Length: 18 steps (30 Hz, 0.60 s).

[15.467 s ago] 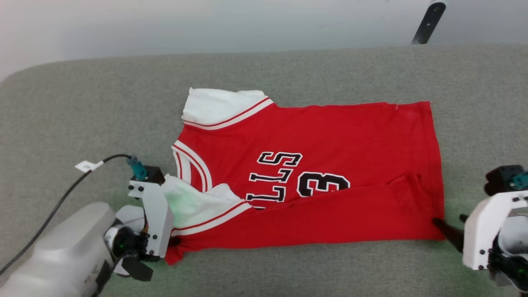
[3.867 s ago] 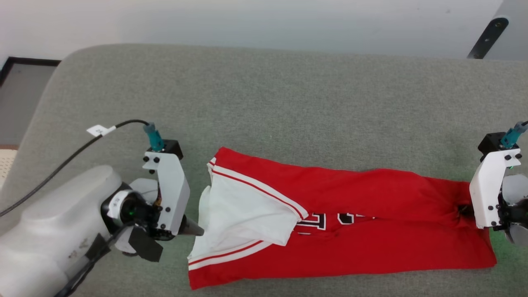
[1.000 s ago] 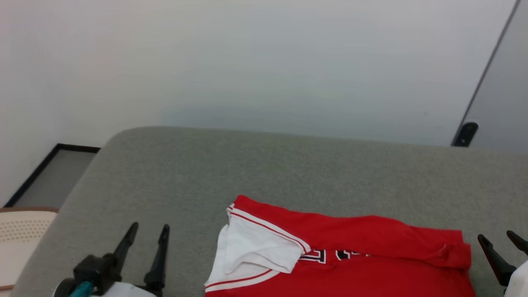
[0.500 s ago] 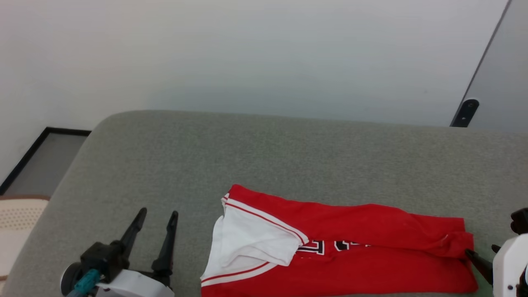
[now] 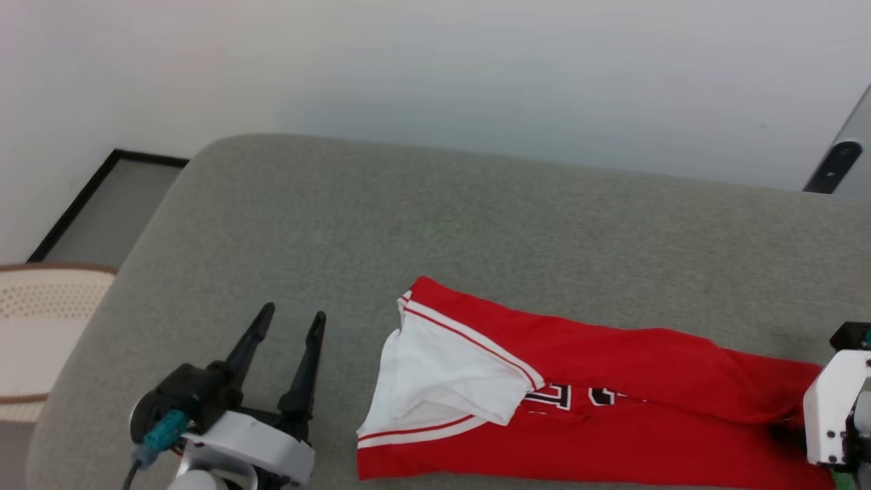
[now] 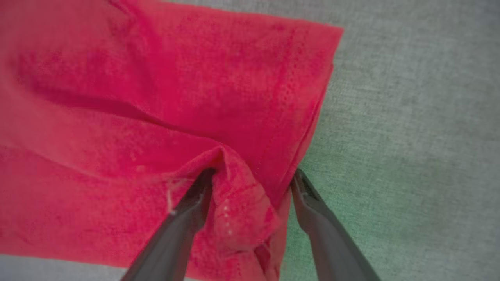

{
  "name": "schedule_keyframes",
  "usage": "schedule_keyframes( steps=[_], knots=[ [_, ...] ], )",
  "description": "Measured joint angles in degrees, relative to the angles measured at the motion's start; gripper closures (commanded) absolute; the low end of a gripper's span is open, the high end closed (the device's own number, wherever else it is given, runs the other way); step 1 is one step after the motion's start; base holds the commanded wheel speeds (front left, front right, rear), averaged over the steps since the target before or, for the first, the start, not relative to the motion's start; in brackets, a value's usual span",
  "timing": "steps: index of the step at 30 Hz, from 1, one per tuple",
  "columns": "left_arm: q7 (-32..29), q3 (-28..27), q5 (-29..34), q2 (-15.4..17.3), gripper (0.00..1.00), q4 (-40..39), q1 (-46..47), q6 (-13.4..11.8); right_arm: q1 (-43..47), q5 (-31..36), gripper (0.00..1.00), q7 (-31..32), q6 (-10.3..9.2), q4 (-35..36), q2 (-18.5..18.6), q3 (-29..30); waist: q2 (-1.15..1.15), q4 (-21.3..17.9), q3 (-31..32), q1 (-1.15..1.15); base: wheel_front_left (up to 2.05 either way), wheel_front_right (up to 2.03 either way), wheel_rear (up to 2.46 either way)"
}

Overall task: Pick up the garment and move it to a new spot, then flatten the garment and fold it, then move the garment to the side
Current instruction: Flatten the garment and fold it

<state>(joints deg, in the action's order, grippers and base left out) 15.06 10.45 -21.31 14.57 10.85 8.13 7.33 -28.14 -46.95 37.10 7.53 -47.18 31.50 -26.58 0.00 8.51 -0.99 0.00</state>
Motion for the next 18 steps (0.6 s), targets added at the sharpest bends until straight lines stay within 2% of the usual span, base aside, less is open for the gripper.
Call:
schedule_keyframes(
  steps=[6,9,10,11,12,18],
  knots=[
    [0.0,0.1,-0.8,-0.4,0.0,0.3,0.8,0.0,-5.2,1.4,0.0,5.6,0.05,-8.7,-2.0,0.3,0.0,1.9,-1.8,0.0,0.0,0.0,0.0],
    [0.0,0.2,-1.0,-0.5,0.0,0.5,0.8,0.0,-6.9,2.8,0.0,6.3,0.08,-11.9,-2.7,0.2,0.0,2.5,-2.2,0.0,0.0,0.0,0.0],
    [0.0,0.3,-1.1,-0.5,0.0,0.6,0.8,0.0,-7.2,3.2,0.08,6.3,0.08,-12.4,-2.9,0.1,0.0,2.6,-2.3,0.0,0.0,0.0,0.0],
    [0.0,0.3,-1.5,-0.6,0.0,0.6,0.9,0.0,-7.5,3.5,0.64,6.2,0.09,-13.2,-3.0,0.2,0.0,2.7,-2.3,0.0,0.0,0.0,0.0],
    [0.0,0.3,-1.7,-0.6,0.0,0.7,1.0,0.0,-7.8,4.0,1.0,6.2,0.15,-13.6,-3.2,0.0,0.0,2.8,-2.4,0.0,0.0,0.0,0.0],
    [0.0,-0.1,-2.0,-0.5,0.0,0.7,1.2,0.0,-8.5,3.8,1.0,4.7,0.01,-14.2,-3.7,0.0,0.0,2.8,-2.0,0.0,0.0,0.0,0.0]
  ],
)
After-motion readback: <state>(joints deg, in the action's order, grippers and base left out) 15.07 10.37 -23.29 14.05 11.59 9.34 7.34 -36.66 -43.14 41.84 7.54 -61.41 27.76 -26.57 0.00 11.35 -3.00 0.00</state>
